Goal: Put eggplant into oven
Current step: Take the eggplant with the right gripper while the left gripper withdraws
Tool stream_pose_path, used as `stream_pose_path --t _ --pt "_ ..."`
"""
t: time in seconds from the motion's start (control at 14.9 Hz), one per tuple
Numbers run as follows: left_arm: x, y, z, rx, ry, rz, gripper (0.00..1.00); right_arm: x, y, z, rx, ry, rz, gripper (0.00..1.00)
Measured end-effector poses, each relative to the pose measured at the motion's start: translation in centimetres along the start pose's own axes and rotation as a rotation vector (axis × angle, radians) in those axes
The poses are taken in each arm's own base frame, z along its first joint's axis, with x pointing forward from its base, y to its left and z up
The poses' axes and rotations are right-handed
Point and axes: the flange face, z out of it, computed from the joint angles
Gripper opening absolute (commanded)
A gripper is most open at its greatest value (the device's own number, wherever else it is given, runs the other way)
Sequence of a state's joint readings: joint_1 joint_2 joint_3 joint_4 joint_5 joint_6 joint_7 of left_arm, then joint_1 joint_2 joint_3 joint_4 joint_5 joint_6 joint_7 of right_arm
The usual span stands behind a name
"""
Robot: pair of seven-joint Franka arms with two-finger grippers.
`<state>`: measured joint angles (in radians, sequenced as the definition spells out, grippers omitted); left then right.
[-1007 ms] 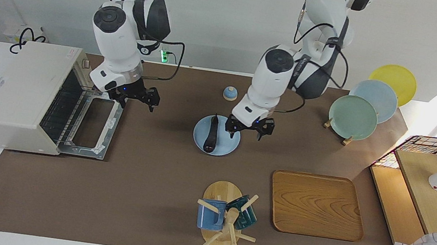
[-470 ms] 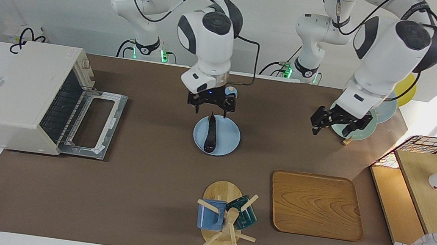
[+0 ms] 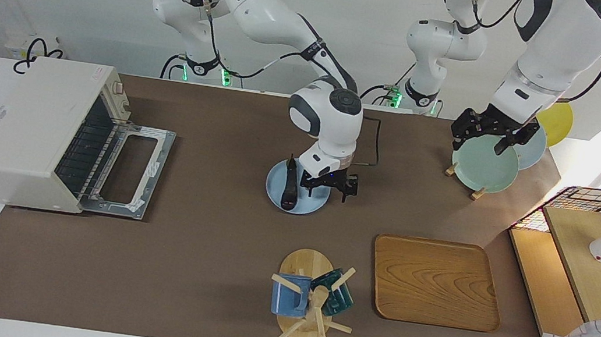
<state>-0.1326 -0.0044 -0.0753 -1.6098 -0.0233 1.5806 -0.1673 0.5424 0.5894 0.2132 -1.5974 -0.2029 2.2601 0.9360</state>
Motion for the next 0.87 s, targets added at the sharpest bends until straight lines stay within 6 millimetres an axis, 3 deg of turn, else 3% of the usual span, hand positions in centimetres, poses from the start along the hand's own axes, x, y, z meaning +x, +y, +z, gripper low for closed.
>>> stream_pose_path --t 0.2,0.47,0.6,0.87 --pt "-0.7 -0.4 1.0 0.005 -0.023 -0.005 1.00 -0.6 -0.1 0.1 -0.005 -0.005 -0.008 0.71" --pt "-0.6 -0.9 0.9 0.004 -0.018 -0.015 1.00 -1.5 0.1 0.6 -0.019 -0.016 -0.017 0.34" --pt "-0.4 -1.0 0.7 0.001 0.003 -0.018 1.00 -1.9 0.2 0.9 -0.021 -0.019 -0.021 0.00" --pt "0.1 -2.0 0.4 -0.005 0.033 -0.037 1.00 -1.8 0.2 0.2 -0.023 -0.016 -0.021 0.00"
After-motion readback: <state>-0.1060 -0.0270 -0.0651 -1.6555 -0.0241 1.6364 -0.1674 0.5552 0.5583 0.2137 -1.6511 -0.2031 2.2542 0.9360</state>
